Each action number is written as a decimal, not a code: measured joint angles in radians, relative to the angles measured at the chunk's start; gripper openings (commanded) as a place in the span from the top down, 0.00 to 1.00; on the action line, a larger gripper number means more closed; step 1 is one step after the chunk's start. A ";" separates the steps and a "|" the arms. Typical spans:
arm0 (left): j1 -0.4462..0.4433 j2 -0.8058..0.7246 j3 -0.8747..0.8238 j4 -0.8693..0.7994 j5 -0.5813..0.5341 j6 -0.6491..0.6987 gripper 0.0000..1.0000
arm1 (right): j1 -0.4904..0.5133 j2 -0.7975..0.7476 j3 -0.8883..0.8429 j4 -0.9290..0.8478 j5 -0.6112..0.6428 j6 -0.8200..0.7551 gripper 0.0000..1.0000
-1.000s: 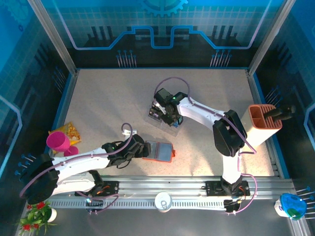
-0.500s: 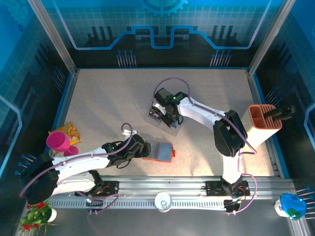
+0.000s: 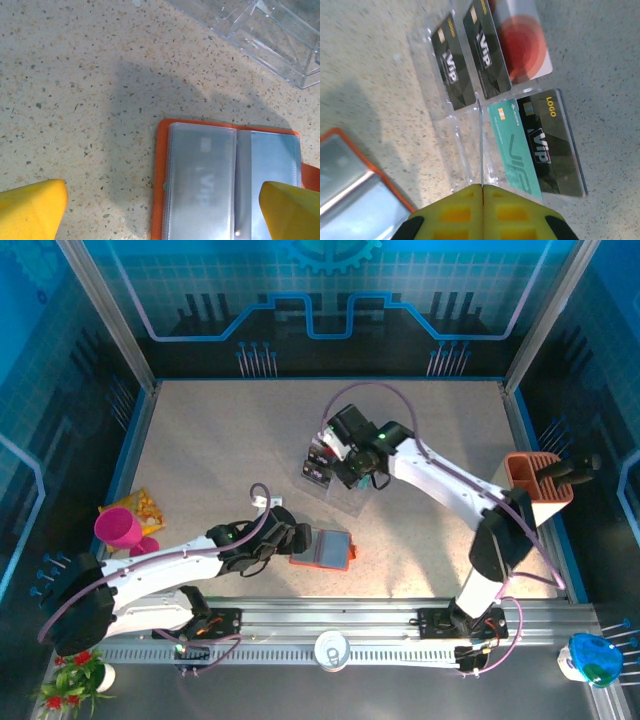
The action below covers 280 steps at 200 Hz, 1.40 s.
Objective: Put the credit cards into the card holder
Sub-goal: Pick up the credit card from the storage box, then insert the credit card into the card slot.
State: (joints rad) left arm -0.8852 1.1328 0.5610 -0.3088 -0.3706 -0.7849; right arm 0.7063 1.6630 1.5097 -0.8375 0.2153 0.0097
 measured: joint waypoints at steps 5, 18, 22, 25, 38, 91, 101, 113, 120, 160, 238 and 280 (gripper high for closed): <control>0.000 0.000 0.002 -0.001 0.000 0.004 0.01 | 0.000 -0.030 -0.020 0.013 -0.013 0.014 1.00; 0.000 0.002 0.009 -0.008 -0.001 0.016 0.01 | 0.000 -0.107 -0.088 0.060 -0.048 0.065 1.00; 0.000 0.004 0.011 -0.009 -0.002 0.021 0.01 | 0.000 -0.132 -0.114 0.077 -0.060 0.089 1.00; 0.000 0.006 0.013 -0.011 -0.002 0.025 0.01 | 0.000 -0.149 -0.135 0.092 -0.071 0.100 1.00; 0.000 0.019 0.021 -0.022 -0.005 0.033 0.01 | 0.001 -0.227 -0.237 0.168 -0.118 0.175 1.00; 0.000 0.066 0.024 -0.047 -0.010 0.061 0.01 | 0.041 -0.462 -0.740 0.625 -0.242 0.588 1.00; 0.000 0.075 0.024 -0.049 -0.010 0.063 0.01 | 0.069 -0.478 -0.821 0.716 -0.239 0.663 1.00; 0.000 0.085 0.024 -0.052 -0.010 0.063 0.01 | 0.109 -0.488 -0.900 0.815 -0.219 0.738 1.00; 0.000 0.090 0.024 -0.053 -0.010 0.063 0.01 | 0.133 -0.490 -0.937 0.866 -0.203 0.776 1.00; 0.000 0.107 0.024 -0.053 -0.010 0.063 0.01 | 0.245 -0.489 -1.059 1.114 -0.082 0.933 1.00; 0.000 0.132 -0.001 -0.048 -0.010 0.062 0.01 | 0.321 -0.434 -1.154 1.308 0.100 1.089 1.00; 0.000 0.147 -0.021 -0.039 -0.010 0.059 0.01 | 0.328 -0.404 -1.164 1.349 0.127 1.122 1.00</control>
State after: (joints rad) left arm -0.8856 1.2800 0.5400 -0.3473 -0.3801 -0.7258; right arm 1.0340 1.2594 0.3458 0.5114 0.3424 1.1313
